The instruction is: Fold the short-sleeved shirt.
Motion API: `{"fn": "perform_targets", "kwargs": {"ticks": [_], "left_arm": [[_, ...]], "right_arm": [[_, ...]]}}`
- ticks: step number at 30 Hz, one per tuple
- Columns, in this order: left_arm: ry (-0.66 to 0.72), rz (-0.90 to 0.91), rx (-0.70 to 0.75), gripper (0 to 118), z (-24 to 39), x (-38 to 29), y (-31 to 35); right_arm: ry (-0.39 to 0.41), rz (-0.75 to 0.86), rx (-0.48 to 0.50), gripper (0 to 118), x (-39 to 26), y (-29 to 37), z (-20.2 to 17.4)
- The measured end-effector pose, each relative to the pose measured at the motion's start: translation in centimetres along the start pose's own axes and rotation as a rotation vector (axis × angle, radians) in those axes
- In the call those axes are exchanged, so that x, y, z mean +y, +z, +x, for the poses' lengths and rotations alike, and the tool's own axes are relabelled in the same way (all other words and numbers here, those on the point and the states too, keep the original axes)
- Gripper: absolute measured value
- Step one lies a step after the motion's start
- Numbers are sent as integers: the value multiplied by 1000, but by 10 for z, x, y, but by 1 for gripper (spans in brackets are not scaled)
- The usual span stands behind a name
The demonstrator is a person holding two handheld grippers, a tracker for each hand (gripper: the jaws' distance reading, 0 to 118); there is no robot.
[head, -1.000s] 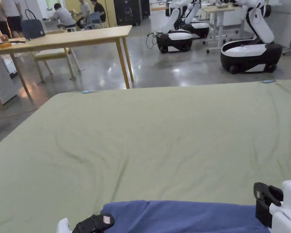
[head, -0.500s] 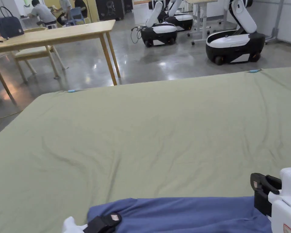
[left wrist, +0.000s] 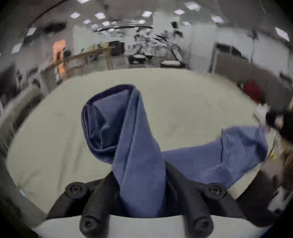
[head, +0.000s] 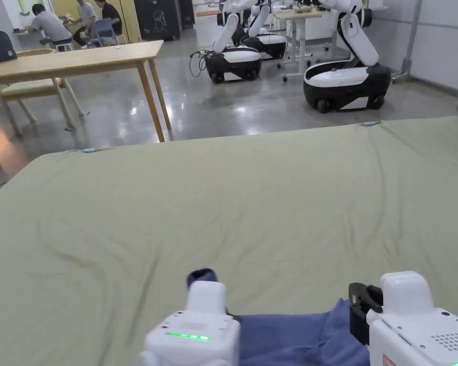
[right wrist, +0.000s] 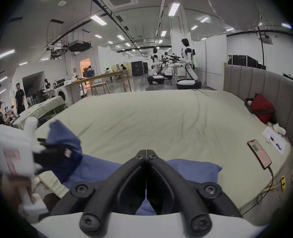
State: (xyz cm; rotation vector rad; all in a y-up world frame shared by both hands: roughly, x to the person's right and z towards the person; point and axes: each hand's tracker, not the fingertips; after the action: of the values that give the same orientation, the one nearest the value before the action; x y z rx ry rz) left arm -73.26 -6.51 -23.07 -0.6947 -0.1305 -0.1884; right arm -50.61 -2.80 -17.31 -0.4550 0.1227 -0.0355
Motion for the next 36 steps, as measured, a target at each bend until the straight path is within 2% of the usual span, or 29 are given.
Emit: {"fn": "perform_targets", "kwargs": {"ticks": [2, 4, 5, 6, 8, 9, 11, 13, 18, 19, 20, 21, 22, 25, 27, 32, 36], "left_arm": [[-103, -51, 43, 7, 42, -7, -22], [-135, -100, 60, 8, 63, -17, -46], [-125, -122, 62, 18, 65, -22, -60], [-102, -146, 61, 37, 65, -24, -64], [-11, -137, 1, 90, 55, -16, -52], [42, -110, -46, 90, 47, -10, -44], [179, -27, -256, 102, 25, 4, -15], [262, 34, -356, 102, -1, 9, 3], [502, 0, -205, 101, -62, -14, 2], [557, -45, -175, 96, -71, -22, -4], [596, -76, -216, 71, -76, -27, -10], [619, -72, -305, 38, -74, -31, -16], [614, -71, -381, 15, -69, -34, -22], [520, -179, -481, 14, -33, -36, -42], [535, -160, -574, 14, -10, -37, -50], [464, -169, -596, 14, 36, -30, -62], [497, -152, -565, 14, 20, -31, -57]], "right_arm": [[-5, -3, -8, 1, 0, 6, 11], [-15, -8, -8, 1, -1, 12, 22], [-20, -11, -6, 1, -2, 14, 28], [-24, -11, -4, 1, -3, 16, 32], [-29, -14, -1, 1, -3, 18, 42], [-28, -15, 2, 1, -4, 19, 44], [-37, -18, 13, 1, -5, 19, 50], [-60, -22, 39, 1, -5, 18, 54], [-78, -25, 71, 1, -8, 13, 55], [-80, -29, 75, 1, -8, 11, 54], [-81, -33, 80, 1, -8, 10, 54], [-82, -36, 84, 1, -9, 10, 54], [-83, -41, 87, 1, -9, 9, 53], [-95, -45, 89, 1, -10, 8, 53], [-90, -45, 82, 1, -10, 10, 54], [-80, -46, 62, 1, -9, 16, 58], [-75, -49, 53, 1, -8, 15, 58]]}}
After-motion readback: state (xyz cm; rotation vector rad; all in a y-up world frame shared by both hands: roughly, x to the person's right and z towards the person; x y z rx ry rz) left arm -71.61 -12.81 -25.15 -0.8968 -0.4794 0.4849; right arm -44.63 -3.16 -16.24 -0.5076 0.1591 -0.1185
